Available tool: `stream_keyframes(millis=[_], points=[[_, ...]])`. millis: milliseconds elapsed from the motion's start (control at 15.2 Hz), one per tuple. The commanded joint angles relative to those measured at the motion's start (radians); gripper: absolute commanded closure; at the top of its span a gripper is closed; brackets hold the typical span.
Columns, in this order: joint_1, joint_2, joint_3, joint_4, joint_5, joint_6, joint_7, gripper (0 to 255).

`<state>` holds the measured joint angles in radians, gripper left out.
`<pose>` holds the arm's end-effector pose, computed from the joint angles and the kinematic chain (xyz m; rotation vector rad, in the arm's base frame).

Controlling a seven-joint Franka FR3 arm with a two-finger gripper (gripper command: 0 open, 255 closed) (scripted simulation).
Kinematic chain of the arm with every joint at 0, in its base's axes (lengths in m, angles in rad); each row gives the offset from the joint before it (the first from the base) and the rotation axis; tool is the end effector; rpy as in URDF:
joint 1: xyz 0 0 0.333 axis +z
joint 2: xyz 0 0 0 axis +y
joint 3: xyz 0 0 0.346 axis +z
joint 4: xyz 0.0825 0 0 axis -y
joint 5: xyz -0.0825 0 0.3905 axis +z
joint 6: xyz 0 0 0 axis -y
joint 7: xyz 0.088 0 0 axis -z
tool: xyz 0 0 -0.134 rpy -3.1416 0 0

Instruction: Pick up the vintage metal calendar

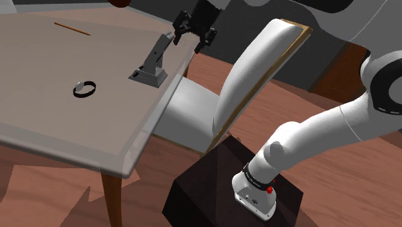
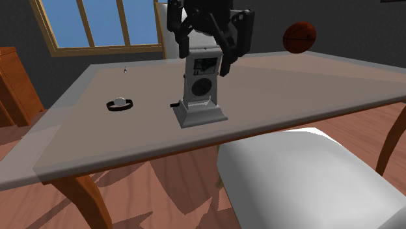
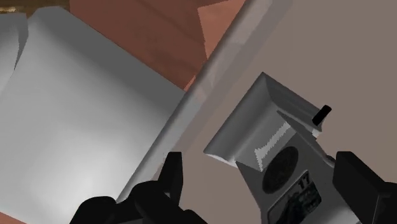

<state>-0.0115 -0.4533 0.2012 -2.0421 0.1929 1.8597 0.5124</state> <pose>0.4235 0.1207 0.6456 -2.8913 0.5283 -0.3151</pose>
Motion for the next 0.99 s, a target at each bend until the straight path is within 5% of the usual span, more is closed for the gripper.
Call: stream_keyframes(millis=[0, 330, 924], points=[[-0.002, 0.056, 0.02, 0.062, 0.014, 0.019, 0.054, 0], [-0.008, 0.183, 0.058, 0.207, 0.028, 0.059, 0.166, 0], [-0.003, 0.164, 0.061, 0.086, 0.041, 0.159, 0.147, 0]])
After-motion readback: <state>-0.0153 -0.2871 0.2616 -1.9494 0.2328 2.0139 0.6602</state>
